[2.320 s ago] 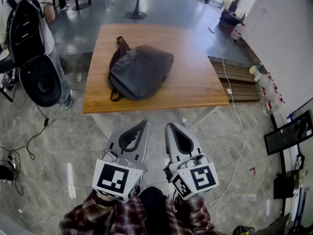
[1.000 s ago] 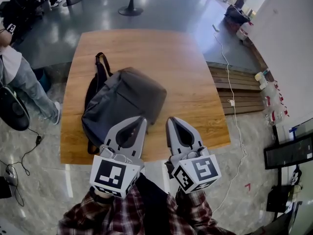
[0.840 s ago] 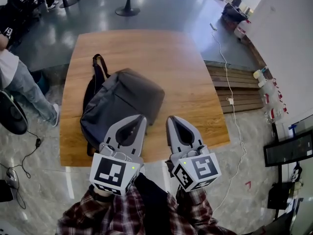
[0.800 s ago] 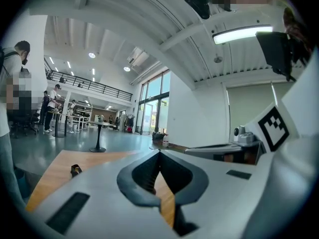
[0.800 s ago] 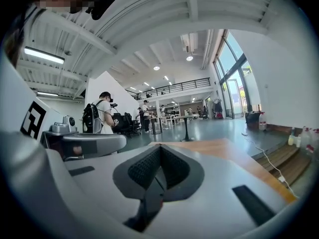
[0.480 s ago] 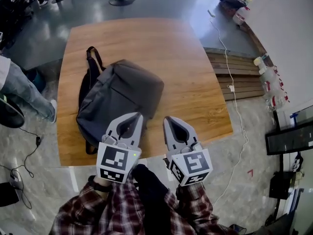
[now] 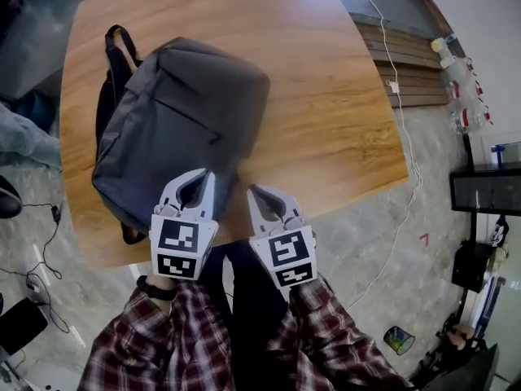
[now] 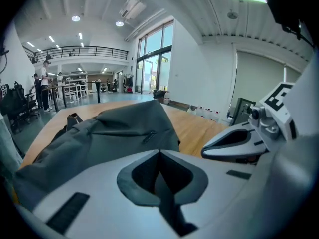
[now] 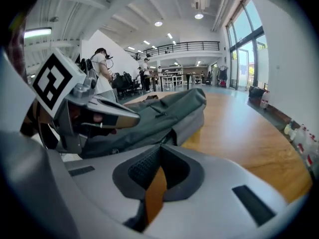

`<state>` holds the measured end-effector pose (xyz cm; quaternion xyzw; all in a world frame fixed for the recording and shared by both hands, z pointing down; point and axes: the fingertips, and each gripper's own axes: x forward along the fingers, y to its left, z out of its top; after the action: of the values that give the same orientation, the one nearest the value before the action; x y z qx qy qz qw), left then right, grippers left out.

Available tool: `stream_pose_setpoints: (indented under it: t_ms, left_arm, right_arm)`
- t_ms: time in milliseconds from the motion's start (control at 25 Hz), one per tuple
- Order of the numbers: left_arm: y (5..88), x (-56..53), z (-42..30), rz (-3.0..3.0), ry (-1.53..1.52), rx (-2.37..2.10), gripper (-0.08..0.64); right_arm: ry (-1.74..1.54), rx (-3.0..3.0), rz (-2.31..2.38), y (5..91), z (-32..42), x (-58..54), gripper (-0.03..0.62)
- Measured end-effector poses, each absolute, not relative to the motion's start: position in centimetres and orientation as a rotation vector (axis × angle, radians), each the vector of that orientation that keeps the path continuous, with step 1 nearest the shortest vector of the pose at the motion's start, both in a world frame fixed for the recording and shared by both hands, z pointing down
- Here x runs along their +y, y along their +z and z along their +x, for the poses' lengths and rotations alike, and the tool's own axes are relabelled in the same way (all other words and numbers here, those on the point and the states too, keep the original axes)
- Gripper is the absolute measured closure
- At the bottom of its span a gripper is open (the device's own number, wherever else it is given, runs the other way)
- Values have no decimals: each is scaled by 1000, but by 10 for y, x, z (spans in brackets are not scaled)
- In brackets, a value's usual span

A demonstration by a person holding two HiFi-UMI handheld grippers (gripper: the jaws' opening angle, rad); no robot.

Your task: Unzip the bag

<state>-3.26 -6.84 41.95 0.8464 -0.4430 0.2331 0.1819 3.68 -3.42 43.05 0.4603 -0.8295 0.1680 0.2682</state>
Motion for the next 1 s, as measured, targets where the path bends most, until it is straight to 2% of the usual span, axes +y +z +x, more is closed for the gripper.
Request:
stream_pose_setpoints:
  t_ms: [240,760,1000]
  left_arm:
    - [450,-68,-41,2307,634,-1235,552]
    - [459,-66,-38,2280,630,-1186,552]
    - [462,-65,-38,2272,635,-1172,552]
  right_arm:
    - [373,-2125,1093,482,25,-38,580]
    - [85,-2000,867,505,14,-40,532]
    - [86,-2023,1048,489,24,-57,538]
